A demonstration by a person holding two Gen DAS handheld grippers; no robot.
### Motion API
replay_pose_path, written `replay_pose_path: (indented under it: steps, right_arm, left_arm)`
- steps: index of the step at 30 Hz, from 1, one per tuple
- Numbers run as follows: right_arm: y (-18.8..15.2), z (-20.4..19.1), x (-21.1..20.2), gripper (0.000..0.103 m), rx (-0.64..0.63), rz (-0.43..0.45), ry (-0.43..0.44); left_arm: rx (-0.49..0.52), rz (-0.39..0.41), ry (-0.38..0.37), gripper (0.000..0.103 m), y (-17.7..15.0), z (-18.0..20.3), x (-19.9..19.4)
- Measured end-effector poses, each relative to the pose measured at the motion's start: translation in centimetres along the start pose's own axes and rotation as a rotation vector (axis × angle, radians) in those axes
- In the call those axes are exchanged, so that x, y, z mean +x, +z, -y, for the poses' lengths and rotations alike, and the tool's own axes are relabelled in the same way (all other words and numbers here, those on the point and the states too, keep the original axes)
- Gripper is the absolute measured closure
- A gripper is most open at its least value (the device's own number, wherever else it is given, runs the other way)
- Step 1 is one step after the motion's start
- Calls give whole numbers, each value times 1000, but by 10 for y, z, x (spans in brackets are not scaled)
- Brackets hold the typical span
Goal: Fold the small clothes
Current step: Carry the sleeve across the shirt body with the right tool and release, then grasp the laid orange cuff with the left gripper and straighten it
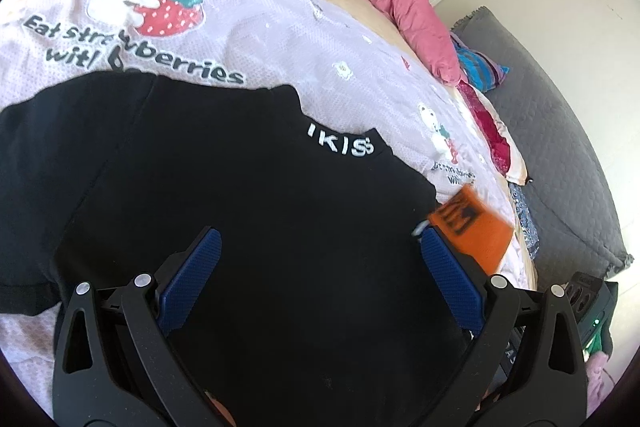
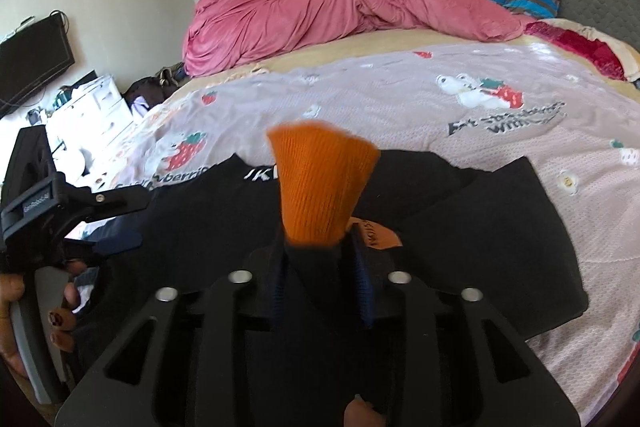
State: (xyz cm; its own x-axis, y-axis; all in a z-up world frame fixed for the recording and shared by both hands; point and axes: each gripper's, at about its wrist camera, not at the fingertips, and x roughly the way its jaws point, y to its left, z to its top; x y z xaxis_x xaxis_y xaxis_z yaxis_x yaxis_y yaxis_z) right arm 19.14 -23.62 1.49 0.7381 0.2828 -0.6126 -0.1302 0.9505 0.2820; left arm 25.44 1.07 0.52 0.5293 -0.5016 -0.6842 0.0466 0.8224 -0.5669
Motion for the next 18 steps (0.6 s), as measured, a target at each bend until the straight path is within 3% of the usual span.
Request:
replay_pose_path:
  steps: [5, 14, 18]
  right_arm:
    - [0, -2, -9, 55, -5, -2, 60]
    - [11, 54, -31, 54, 139, 23, -13]
    - [11, 71, -36, 52, 175, 29, -43]
  left_arm:
    - [5, -33, -12, 9, -8, 4, 11]
    - [99, -150, -68, 14, -34, 32, 38]
    - [127, -198, -54, 20, -47, 46, 58]
